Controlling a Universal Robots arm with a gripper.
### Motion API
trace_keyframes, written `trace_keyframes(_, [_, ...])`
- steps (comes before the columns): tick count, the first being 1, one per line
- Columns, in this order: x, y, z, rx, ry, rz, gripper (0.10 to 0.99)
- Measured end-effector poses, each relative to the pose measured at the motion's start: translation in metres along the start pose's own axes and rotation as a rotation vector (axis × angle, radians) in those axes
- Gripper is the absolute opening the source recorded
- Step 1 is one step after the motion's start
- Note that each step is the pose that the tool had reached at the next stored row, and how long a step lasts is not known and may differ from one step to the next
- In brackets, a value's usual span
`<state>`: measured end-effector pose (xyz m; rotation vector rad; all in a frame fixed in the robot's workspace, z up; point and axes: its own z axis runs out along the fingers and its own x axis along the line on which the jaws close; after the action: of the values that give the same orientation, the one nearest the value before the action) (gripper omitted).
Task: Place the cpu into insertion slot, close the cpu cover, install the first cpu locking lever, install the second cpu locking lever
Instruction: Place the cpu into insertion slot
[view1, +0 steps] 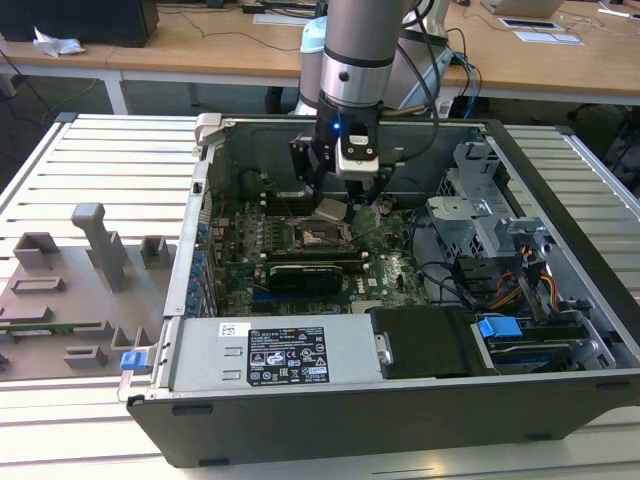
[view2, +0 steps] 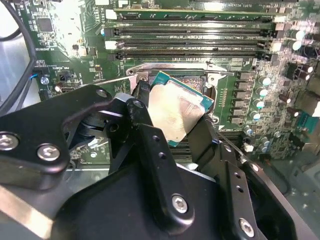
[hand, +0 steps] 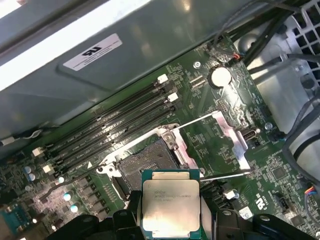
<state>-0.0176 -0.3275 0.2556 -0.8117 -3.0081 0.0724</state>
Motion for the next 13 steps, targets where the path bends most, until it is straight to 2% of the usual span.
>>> trace_keyframes(13, [0.0000, 0.0000, 0.0003, 0.005, 0.0030, 0.128, 0.545])
